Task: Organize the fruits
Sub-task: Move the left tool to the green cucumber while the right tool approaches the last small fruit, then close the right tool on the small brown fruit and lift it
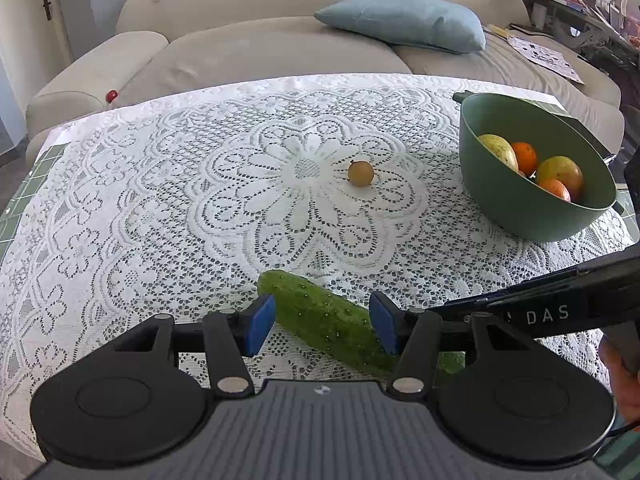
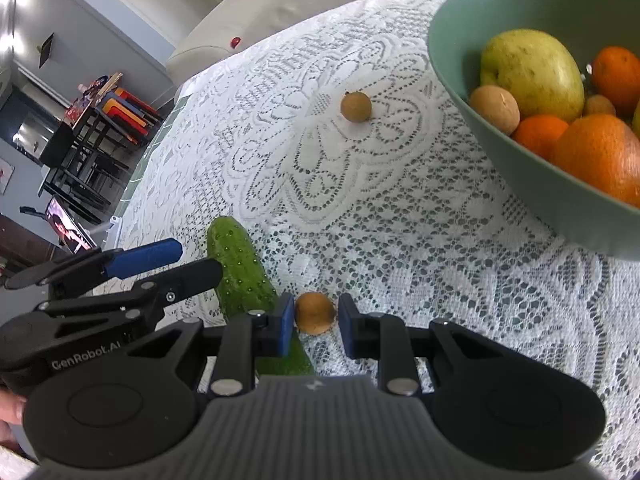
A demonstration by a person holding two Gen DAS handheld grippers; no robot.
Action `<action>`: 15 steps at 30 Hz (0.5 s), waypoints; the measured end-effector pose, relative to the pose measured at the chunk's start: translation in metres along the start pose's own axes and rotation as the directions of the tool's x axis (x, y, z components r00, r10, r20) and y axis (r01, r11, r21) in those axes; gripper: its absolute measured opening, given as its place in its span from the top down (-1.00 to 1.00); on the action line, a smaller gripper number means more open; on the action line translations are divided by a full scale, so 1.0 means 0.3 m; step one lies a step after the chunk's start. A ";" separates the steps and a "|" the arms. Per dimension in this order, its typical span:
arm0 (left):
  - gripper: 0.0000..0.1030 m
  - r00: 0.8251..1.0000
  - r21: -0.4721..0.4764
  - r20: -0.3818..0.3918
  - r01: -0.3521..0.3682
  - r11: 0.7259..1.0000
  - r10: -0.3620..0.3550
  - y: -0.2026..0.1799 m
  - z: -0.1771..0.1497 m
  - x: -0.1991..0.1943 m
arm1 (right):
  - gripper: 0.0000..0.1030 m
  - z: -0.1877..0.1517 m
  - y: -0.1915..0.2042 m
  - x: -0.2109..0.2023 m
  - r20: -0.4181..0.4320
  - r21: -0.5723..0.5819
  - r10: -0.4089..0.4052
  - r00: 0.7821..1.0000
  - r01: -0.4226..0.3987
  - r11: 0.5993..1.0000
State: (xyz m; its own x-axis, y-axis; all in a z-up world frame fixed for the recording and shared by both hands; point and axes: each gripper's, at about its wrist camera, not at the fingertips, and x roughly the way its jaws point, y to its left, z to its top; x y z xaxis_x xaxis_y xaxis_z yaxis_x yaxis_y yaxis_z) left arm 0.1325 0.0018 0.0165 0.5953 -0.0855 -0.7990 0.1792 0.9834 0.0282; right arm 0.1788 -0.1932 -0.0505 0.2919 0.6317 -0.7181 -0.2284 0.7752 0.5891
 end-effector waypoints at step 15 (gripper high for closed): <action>-0.24 0.997 0.020 0.056 0.054 0.998 -0.055 0.014 0.027 0.043 | 0.66 0.017 0.077 -0.057 0.171 -0.192 -0.121 0.978 0.153 0.969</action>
State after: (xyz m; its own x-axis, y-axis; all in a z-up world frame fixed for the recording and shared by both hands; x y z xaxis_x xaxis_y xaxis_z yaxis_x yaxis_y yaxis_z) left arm 0.1472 0.0034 0.0112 0.6276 -0.1484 -0.7643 0.2268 0.9739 -0.0028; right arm 0.1733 -0.1861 -0.0226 0.4719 0.5226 -0.7101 -0.3550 0.8498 0.3896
